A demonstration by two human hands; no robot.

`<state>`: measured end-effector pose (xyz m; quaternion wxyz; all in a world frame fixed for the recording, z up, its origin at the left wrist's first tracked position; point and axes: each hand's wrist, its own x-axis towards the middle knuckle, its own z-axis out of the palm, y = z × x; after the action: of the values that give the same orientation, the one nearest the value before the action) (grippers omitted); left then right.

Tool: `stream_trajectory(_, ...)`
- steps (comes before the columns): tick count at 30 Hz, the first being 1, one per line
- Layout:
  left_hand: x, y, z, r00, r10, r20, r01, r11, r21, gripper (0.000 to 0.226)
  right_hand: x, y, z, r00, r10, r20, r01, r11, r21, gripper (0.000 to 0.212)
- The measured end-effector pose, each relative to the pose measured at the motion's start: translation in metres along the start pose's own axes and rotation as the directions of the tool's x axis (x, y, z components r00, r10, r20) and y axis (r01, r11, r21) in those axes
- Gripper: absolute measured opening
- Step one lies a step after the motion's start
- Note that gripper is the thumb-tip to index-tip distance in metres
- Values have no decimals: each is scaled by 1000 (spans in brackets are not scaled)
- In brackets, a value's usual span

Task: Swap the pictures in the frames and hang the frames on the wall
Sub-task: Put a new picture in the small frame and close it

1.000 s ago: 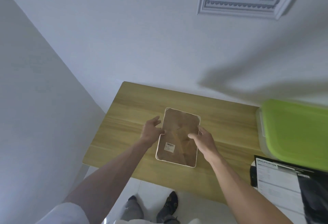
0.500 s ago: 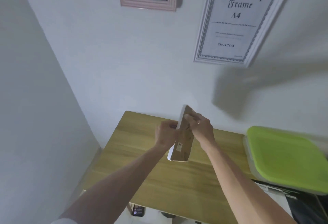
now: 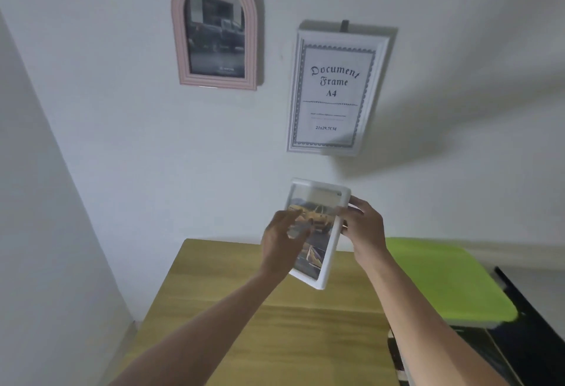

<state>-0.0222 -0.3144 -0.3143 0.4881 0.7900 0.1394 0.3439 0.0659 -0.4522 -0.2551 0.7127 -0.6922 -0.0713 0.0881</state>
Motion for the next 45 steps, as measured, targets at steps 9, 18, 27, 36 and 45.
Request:
stream_trajectory(9,94,70,-6,986,0,165,-5,1000,30,35,37,-67,-67,980,-195,45,193,980,54,32)
stream_trajectory(18,170,173,68,988,118,94,-113,992,-61,34,111,-157,-147,897,-422,135,440,810,-388,50)
stream_trajectory(27,244,279,151,968,247,-39,-247,969,1,26,205,-254,-229,837,-547,-17,528,815,-241,38)
stream_trajectory(36,321,331,200,944,301,-136,-289,952,104,35,278,-311,-250,782,-620,-61,582,762,-283,40)
stream_trajectory(45,342,334,211,937,301,-176,-265,943,201,22,305,-315,-243,752,-657,-57,611,727,-313,37)
